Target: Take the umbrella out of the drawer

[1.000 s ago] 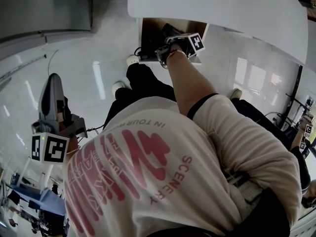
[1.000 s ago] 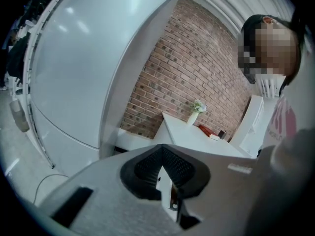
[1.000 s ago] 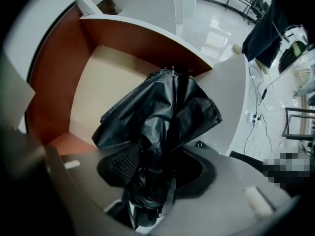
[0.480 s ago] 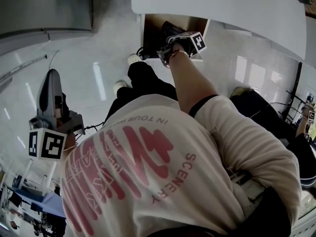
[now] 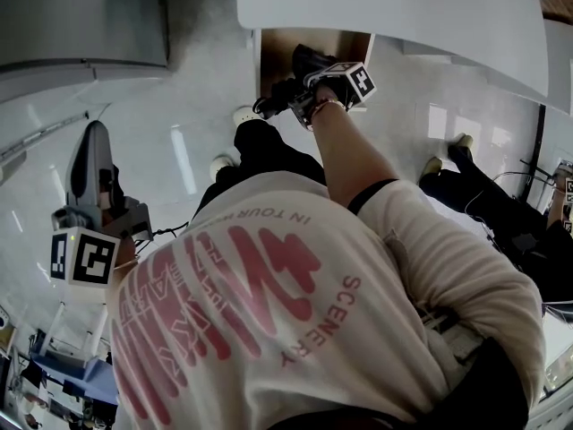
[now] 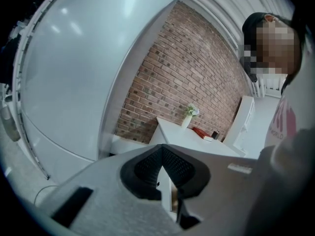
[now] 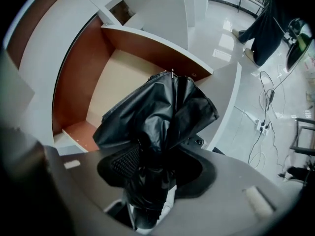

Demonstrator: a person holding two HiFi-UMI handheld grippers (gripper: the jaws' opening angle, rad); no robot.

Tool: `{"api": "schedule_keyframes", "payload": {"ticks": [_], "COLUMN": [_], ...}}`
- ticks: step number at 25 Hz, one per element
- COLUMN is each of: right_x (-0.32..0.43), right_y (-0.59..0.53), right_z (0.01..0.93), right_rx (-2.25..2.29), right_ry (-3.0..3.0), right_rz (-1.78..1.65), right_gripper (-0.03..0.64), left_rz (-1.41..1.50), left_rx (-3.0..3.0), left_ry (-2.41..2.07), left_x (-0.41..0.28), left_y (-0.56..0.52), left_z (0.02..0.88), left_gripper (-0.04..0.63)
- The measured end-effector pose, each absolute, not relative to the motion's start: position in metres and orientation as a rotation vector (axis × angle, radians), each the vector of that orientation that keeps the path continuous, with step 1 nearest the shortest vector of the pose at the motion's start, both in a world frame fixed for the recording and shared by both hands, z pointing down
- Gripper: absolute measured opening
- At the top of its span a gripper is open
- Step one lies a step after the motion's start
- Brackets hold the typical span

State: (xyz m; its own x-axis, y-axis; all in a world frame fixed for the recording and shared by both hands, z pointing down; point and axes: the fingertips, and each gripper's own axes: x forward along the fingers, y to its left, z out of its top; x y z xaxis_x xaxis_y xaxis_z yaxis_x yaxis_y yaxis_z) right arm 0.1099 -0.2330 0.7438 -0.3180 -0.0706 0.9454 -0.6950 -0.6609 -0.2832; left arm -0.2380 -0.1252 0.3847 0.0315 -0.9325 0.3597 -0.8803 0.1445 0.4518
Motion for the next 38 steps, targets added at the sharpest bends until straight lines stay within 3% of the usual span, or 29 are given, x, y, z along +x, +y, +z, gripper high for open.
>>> {"api": "schedule_keyframes", "payload": {"ticks": [30, 38], "right_x": [0.135, 0.133], "right_y": [-0.205, -0.196], "right_z": [0.661, 0.635], "right_rx": [1.376, 1.375], "right_ry": [-1.385, -1.473], "right_rz": [1.785, 1.866], "right_gripper": [0.215, 0.207], "left_rz": [-0.234, -0.257], "left_rx": [1.938, 1.990], "left_ry": [-1.757, -1.745], "left_x": [-0.192, -0.186], "left_y": [-0.104, -0.093], "left_z": [0.343, 0.327], "left_gripper": [0.003, 0.003]}}
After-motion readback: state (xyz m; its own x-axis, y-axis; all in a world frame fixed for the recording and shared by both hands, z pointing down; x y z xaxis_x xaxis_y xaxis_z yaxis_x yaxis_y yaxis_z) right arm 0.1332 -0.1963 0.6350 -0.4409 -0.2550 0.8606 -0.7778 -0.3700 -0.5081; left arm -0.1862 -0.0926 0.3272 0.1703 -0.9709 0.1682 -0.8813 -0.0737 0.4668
